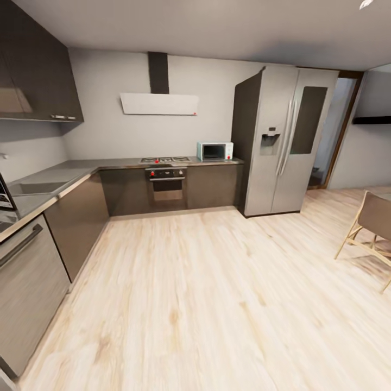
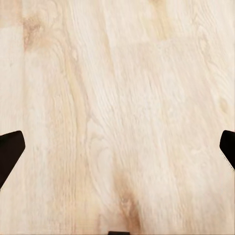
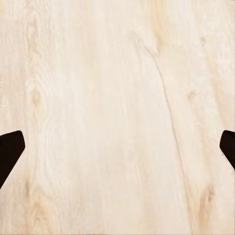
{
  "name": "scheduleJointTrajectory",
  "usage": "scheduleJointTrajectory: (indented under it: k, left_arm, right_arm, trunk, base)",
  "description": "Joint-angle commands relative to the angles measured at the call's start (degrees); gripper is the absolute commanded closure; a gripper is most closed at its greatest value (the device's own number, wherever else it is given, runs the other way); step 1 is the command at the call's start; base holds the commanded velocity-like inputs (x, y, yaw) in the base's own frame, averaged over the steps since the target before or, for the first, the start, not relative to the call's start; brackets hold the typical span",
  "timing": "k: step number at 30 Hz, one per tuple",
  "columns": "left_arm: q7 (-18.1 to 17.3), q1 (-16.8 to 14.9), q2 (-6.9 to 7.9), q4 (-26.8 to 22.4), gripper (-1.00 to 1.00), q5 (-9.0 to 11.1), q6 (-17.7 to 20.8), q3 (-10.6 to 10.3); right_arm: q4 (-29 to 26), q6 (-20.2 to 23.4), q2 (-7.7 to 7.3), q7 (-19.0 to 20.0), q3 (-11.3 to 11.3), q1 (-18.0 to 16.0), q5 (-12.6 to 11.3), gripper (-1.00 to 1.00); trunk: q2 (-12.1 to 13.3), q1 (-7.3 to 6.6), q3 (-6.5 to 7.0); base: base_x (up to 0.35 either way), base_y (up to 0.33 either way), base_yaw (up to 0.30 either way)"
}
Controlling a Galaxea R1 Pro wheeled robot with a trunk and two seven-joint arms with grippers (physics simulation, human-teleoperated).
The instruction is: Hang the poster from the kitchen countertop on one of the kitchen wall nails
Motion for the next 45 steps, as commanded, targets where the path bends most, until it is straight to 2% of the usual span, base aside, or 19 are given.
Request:
scheduleJointTrajectory:
  k: [1,11,23,36,45]
  left_arm:
    - [0.00,0.02,-0.01,-0.06,-1.00,-0.01,-0.09,0.09]
    - [-0.05,0.02,-0.01,-0.06,-1.00,-0.01,-0.09,0.42]
    - [-0.06,0.02,-0.01,-0.06,-1.00,-0.01,-0.09,0.46]
    - [-0.06,0.02,-0.01,-0.06,-1.00,-0.01,-0.09,0.46]
    - [-0.06,0.02,-0.01,-0.08,-1.00,-0.01,-0.09,0.46]
  right_arm:
    - [0.14,-0.11,0.00,-0.34,0.65,-0.04,0.51,-1.00]
    - [0.41,-0.21,0.86,-0.76,1.26,-0.04,0.85,-1.00]
    - [0.37,-0.29,0.96,-0.79,1.28,-0.04,0.88,-1.00]
    - [0.32,-0.30,0.96,-0.79,1.28,-0.04,0.86,-1.00]
    - [0.30,-0.27,0.85,-0.64,1.34,-0.04,0.88,-1.00]
  trunk:
    - [-0.02,0.04,-0.05]
    - [-0.02,0.04,-0.05]
    - [-0.02,0.04,-0.05]
    - [-0.02,0.04,-0.05]
    - [-0.02,0.04,-0.14]
  base:
    - [0.335,-0.002,0.052]
    - [0.336,0.000,0.230]
    - [0.336,-0.022,0.292]
    - [0.308,-0.148,0.295]
    - [0.269,-0.202,0.173]
